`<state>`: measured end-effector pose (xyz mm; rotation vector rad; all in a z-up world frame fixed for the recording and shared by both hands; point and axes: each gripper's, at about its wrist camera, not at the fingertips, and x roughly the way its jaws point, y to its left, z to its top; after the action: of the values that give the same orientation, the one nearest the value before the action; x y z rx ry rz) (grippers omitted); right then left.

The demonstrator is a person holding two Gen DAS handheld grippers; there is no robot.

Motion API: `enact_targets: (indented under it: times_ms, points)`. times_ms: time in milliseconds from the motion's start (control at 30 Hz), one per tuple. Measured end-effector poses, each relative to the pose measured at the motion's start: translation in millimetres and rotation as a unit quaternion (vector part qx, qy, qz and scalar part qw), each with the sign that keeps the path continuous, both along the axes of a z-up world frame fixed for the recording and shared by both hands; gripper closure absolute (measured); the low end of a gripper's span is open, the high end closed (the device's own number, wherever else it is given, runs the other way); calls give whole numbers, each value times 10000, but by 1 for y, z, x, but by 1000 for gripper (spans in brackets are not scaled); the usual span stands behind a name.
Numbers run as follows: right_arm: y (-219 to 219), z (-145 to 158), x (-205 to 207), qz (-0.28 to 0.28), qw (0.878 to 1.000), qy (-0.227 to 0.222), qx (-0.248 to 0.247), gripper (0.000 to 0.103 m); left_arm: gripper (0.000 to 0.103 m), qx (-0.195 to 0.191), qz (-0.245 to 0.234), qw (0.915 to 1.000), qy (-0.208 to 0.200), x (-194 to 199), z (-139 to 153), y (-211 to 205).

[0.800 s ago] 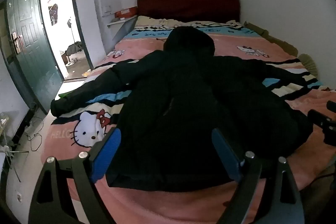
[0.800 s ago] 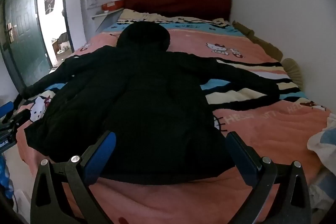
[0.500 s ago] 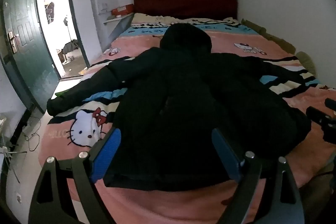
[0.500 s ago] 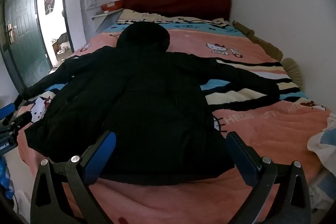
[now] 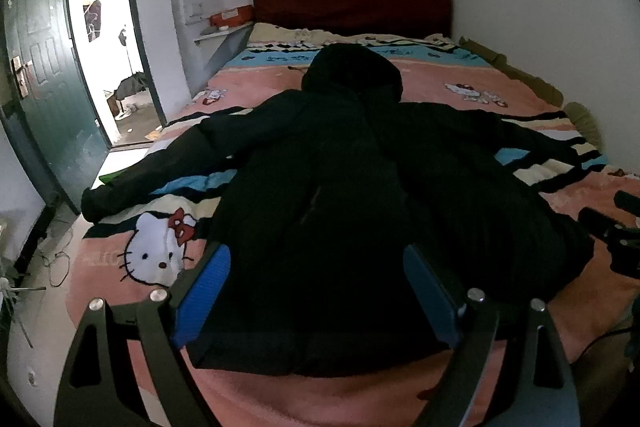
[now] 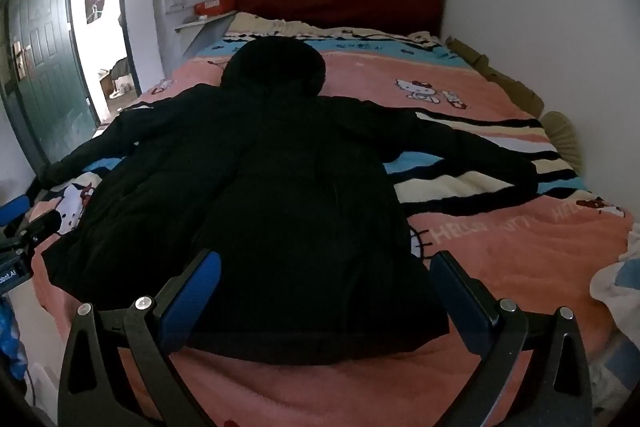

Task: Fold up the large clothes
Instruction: 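Position both grippers over the hem of the black jacket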

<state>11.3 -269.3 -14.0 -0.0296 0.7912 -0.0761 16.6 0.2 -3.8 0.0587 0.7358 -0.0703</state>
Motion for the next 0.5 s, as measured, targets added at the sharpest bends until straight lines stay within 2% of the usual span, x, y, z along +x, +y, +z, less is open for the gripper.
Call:
enact_targets:
  times_ms: [500]
  points:
    - [-6, -3, 16, -59, 9999, 83, 127, 1, 14, 28, 228, 9996, 149, 19, -10, -2]
